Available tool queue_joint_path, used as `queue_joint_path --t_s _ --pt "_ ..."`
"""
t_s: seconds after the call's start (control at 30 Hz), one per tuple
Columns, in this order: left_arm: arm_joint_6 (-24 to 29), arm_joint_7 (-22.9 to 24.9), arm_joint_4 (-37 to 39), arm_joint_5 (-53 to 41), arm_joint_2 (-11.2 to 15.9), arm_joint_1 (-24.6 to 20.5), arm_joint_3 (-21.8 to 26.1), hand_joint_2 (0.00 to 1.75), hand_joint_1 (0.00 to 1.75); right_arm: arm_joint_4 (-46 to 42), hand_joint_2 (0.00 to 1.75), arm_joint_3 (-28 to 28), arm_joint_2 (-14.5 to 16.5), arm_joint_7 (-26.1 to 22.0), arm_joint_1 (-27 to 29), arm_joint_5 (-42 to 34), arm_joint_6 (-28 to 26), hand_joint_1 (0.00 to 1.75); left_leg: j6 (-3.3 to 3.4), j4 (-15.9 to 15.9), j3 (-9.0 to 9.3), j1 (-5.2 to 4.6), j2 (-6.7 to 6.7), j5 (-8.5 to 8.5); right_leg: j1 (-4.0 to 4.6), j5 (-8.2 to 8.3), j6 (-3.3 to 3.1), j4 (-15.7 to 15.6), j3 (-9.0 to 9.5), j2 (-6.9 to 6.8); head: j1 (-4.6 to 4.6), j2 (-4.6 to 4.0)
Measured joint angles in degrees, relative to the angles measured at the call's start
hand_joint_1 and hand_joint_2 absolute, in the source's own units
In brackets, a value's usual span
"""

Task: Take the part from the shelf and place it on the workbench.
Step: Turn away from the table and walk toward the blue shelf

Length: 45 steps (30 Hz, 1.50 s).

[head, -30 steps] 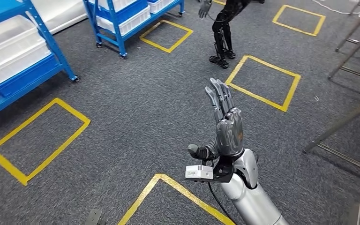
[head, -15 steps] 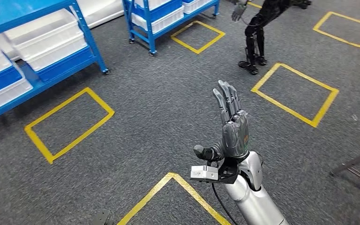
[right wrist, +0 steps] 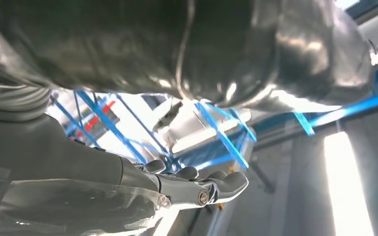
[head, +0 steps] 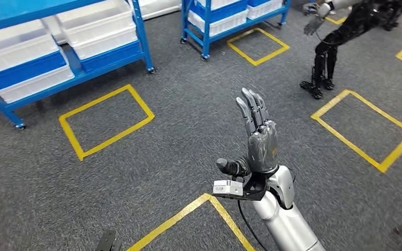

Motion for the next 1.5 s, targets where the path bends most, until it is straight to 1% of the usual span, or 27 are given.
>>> queue_joint_path --t_s 0.03,0.07,0.13,0.2,0.27,0.3,0.37,0.43,0.5,0.53,0.57,0.67,0.73,0.77,0.8,0.87,0.93,1.0,1.03,1.07,1.1,1.13,1.2,1.3,1.37,1.43,1.5 --pt "0.0 0.1 0.0 0.0 -0.1 0.1 0.0 0.00 0.00 0.3 0.00 0.0 0.0 0.0 -0.1 0.0 0.1 0.00 -0.01 0.1 0.01 -0.02 -0.82 -0.02 0.00 1.02 -0.10 0.0 -0.38 0.15 0.00 0.00" --pt "0.0 0.2 0.0 0.0 -0.2 0.2 -0.1 0.00 0.00 0.6 0.00 0.0 0.0 0.0 -0.2 0.0 0.2 0.00 -0.05 0.2 0.03 -0.02 -1.66 -0.05 0.00 3.06 -0.28 -2.3 0.34 0.44 0.00 0.00" --pt "0.1 0.3 0.0 0.0 -0.5 0.2 -0.2 0.00 0.00 1.1 0.00 0.0 0.0 0.0 -0.7 0.0 0.4 0.00 -0.24 0.5 -0.01 -0.06 -3.19 -0.15 -0.07 7.37 -0.78 -9.8 3.33 2.56 -0.01 0.00" --pt "0.2 0.4 0.0 0.0 -0.9 0.2 -0.2 0.00 0.00 1.6 0.00 0.0 0.0 0.0 -1.2 -0.1 0.6 0.00 -0.71 0.6 -0.33 0.06 -4.49 -0.12 -0.08 8.91 -1.06 -14.5 5.26 4.62 -0.01 0.00" --pt "0.3 0.6 0.0 0.1 -1.0 0.4 -0.3 0.00 0.00 2.1 0.00 0.0 0.0 0.1 -1.6 -0.1 0.7 0.00 -1.50 0.5 -0.71 0.32 -5.73 0.07 -0.01 8.82 -1.25 -15.4 5.67 4.32 0.00 0.00" --pt "0.3 0.6 0.0 0.2 -1.0 0.6 -0.3 0.00 0.00 2.4 0.00 0.0 0.2 0.1 -1.8 -0.1 0.8 0.00 -1.84 0.6 -0.83 0.36 -5.43 0.00 -0.05 8.95 -1.49 -15.8 5.89 3.67 0.01 0.00" --pt "0.5 0.7 0.0 0.3 -1.0 0.7 -0.3 0.00 0.00 2.8 0.00 0.0 0.5 0.1 -2.3 -0.1 0.9 0.00 -2.44 2.6 -1.81 0.19 -2.70 -1.43 -0.26 9.22 -2.12 -16.5 6.45 2.21 -0.11 0.00" --pt "0.7 0.8 0.0 0.5 -1.0 0.6 -0.3 0.00 0.00 3.4 0.00 0.0 0.6 0.1 -2.5 -0.2 1.0 0.00 -2.85 9.0 -4.79 0.31 0.38 -4.75 -0.12 9.17 -2.54 -16.7 6.74 0.51 -0.22 0.00" --pt "0.7 0.9 0.0 0.7 -1.1 0.7 -0.3 0.00 0.00 4.2 0.00 0.0 0.6 0.1 -2.5 -0.2 1.0 0.00 -3.25 15.5 -8.09 0.65 1.17 -6.98 -0.03 9.00 -2.64 -16.7 6.76 -1.26 -0.22 0.00" --pt "0.7 1.0 0.0 0.7 -1.1 0.8 -0.3 0.00 0.00 4.6 0.00 0.0 0.6 0.1 -2.5 -0.2 1.0 0.00 -3.42 16.2 -8.49 0.78 1.37 -6.65 -0.03 8.90 -2.58 -16.6 6.78 -2.05 -0.22 0.00" --pt "0.7 1.0 0.0 0.7 -1.1 1.0 -0.3 0.00 0.00 4.9 0.00 0.0 0.7 0.1 -2.5 -0.2 1.0 0.00 -3.54 14.5 -7.63 0.89 1.68 -5.27 -0.06 8.77 -2.48 -16.6 6.83 -2.76 -0.22 0.00" --pt "0.8 1.2 0.0 0.7 -1.1 1.1 -0.3 0.00 0.00 5.6 0.00 0.0 0.7 0.1 -2.8 -0.2 1.1 0.00 -3.15 3.3 -1.75 0.61 4.38 -0.70 0.12 8.11 -1.83 -16.1 7.05 -4.56 -0.17 0.00" --pt "0.8 1.2 0.0 0.7 -1.1 1.1 -0.2 0.00 0.00 5.9 0.00 0.0 0.7 0.1 -3.0 -0.3 1.3 0.00 -2.48 0.6 -0.50 0.18 5.07 -0.40 0.41 7.83 -1.30 -15.9 7.17 -5.49 -0.12 0.00" --pt "0.8 1.2 0.0 0.7 -1.1 1.2 -0.2 0.00 0.00 6.1 0.00 0.0 0.7 0.1 -3.1 -0.3 1.3 0.00 -2.15 0.6 -0.56 0.15 4.40 -0.26 0.46 7.77 -1.04 -16.0 7.29 -5.96 -0.09 0.00" --pt "0.8 1.2 0.0 0.7 -1.1 1.3 -0.2 0.00 0.00 6.3 0.00 0.0 0.7 0.1 -3.2 -0.4 1.4 0.00 -1.84 0.4 -0.50 0.25 3.83 -0.16 0.34 7.60 -0.70 -15.9 7.41 -6.03 -0.11 0.00" --pt "0.8 1.3 0.0 0.7 -1.1 1.3 -0.2 0.00 0.00 6.6 0.00 0.0 0.7 0.1 -3.4 -0.4 1.5 0.00 -1.12 0.0 -0.28 0.50 2.75 0.13 0.04 6.09 -0.08 -14.0 6.80 -4.05 -0.09 0.00" --pt "0.8 1.4 0.0 0.8 -1.1 1.2 -0.2 0.00 0.00 7.0 0.00 -0.1 0.7 0.1 -3.5 -0.6 1.6 0.00 -0.60 -0.2 -0.22 0.61 1.73 0.30 -0.15 2.71 0.22 -7.9 3.93 -1.10 -0.08 0.00" --pt "0.8 1.4 0.0 0.8 -1.1 1.1 -0.2 0.00 0.00 7.6 0.00 -0.1 0.7 0.1 -3.5 -0.9 1.7 0.00 -0.42 -0.1 -0.32 0.55 0.47 0.33 -0.15 0.05 0.30 -0.8 0.25 -0.09 -0.09 0.00" --pt "0.8 1.4 0.0 0.9 -1.1 1.1 -0.2 0.00 0.00 7.9 0.00 -0.1 0.7 0.1 -3.5 -1.2 1.7 0.00 -0.41 0.0 -0.34 0.54 -0.17 0.32 -0.15 0.18 0.28 0.6 -0.67 0.03 -0.09 0.00" --pt "0.8 1.5 0.0 0.9 -1.1 1.2 -0.2 0.00 0.00 8.1 0.00 -0.2 0.7 0.0 -3.5 -1.4 1.7 0.00 -0.43 0.1 -0.36 0.54 -0.77 0.31 -0.17 1.36 0.21 -0.1 -0.57 0.11 -0.09 0.00" --pt "0.8 1.5 0.0 0.9 -1.1 1.2 -0.2 0.00 0.00 8.2 0.00 -0.3 0.7 0.0 -3.5 -1.7 1.7 0.00 -0.48 0.3 -0.34 0.55 -1.29 0.26 -0.20 3.42 0.10 -2.9 0.58 0.20 -0.09 0.00" --pt "0.8 1.5 0.0 0.9 -1.1 1.1 -0.2 0.00 0.00 8.3 0.00 -0.3 0.7 -0.1 -3.6 -2.0 1.7 0.00 -0.59 0.4 -0.32 0.56 -1.74 0.17 -0.23 5.63 -0.07 -7.1 2.39 0.44 -0.09 0.00" --pt "0.8 1.5 0.0 1.0 -1.0 1.1 -0.2 0.00 0.00 8.4 0.00 -0.5 0.7 -0.3 -3.9 -2.7 1.9 0.00 -1.05 0.7 -0.46 0.41 -2.43 0.03 -0.16 8.12 -0.45 -13.5 5.22 1.01 -0.10 0.00" --pt "0.8 1.4 0.0 1.3 -0.9 1.0 -0.2 0.00 0.00 8.8 0.00 -0.7 1.0 -0.6 -4.2 -3.7 2.4 0.00 -2.09 0.5 -0.61 0.42 -2.80 0.13 0.10 8.50 -1.24 -15.1 5.74 1.22 -0.10 0.00" --pt "0.7 1.4 0.0 1.5 -0.7 0.9 -0.2 0.00 0.00 9.1 0.00 -0.7 1.3 -0.8 -4.4 -4.1 2.5 0.00 -2.72 1.3 -0.95 0.47 -1.74 -0.59 0.03 8.85 -2.04 -15.6 5.89 0.96 -0.12 0.00" --pt "0.7 1.4 0.0 1.7 -0.6 0.7 -0.2 0.00 0.00 9.4 0.00 -0.8 1.6 -0.9 -4.5 -4.4 2.6 0.00 -3.15 5.9 -2.98 0.50 0.22 -3.44 -0.05 9.08 -2.60 -15.9 6.00 0.52 -0.14 0.00" --pt "0.6 1.5 0.0 1.7 -0.6 0.4 -0.2 0.00 0.00 9.9 0.00 -0.9 1.7 -1.1 -4.5 -4.4 2.5 0.00 -3.46 13.4 -6.41 0.57 1.19 -6.94 0.07 9.05 -2.77 -15.9 5.95 0.00 -0.14 0.00"
